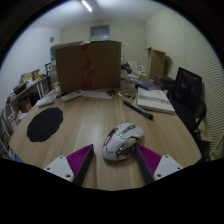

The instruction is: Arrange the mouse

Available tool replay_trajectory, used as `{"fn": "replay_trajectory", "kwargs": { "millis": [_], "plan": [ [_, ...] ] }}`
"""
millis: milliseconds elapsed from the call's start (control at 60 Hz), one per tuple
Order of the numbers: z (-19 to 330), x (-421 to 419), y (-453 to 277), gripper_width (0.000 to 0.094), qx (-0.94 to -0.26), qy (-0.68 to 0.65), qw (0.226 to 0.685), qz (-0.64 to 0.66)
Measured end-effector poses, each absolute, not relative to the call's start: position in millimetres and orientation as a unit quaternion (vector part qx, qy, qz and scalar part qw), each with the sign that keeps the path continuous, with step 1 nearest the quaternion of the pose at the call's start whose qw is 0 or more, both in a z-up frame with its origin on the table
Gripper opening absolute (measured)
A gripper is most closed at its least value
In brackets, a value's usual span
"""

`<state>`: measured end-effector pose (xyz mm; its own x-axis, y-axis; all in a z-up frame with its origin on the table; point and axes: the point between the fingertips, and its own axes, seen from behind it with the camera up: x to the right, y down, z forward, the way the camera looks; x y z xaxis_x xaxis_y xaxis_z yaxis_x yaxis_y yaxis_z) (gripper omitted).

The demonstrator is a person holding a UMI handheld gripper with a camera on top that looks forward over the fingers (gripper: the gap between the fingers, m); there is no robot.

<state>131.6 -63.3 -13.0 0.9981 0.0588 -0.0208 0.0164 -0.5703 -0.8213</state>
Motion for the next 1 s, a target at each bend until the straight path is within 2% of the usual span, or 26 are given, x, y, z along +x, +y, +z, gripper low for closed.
{"fn": "replay_trajectory", "kwargs": {
  "millis": [283, 350, 367, 433, 583, 600, 667, 717, 817, 917, 1000],
  "plan": [
    [-16, 133, -15, 0.0846, -0.892, 0.003, 0.452, 0.011],
    [-16, 132, -8, 0.0818, -0.893, 0.01, 0.451, 0.006],
    [-16, 132, -6, 0.0839, -0.893, 0.012, 0.45, 0.005],
    [-16, 135, -2, 0.0576, -0.891, 0.024, 0.453, -0.002],
    [-16, 137, -1, 0.0499, -0.886, 0.038, 0.463, -0.012],
    [-15, 137, 0, 0.0462, -0.885, 0.041, 0.464, -0.012],
    [-12, 139, -1, 0.0423, -0.883, 0.059, 0.465, -0.007],
    [4, 141, 0, 0.0423, -0.875, 0.069, 0.48, -0.003],
    [75, 138, 2, 0.0423, -0.844, 0.093, 0.529, -0.02],
    [150, 73, 7, 0.0423, -0.819, 0.053, 0.571, 0.012],
    [187, 4, 12, 0.0422, -0.805, 0.008, 0.593, 0.028]
  ]
}}
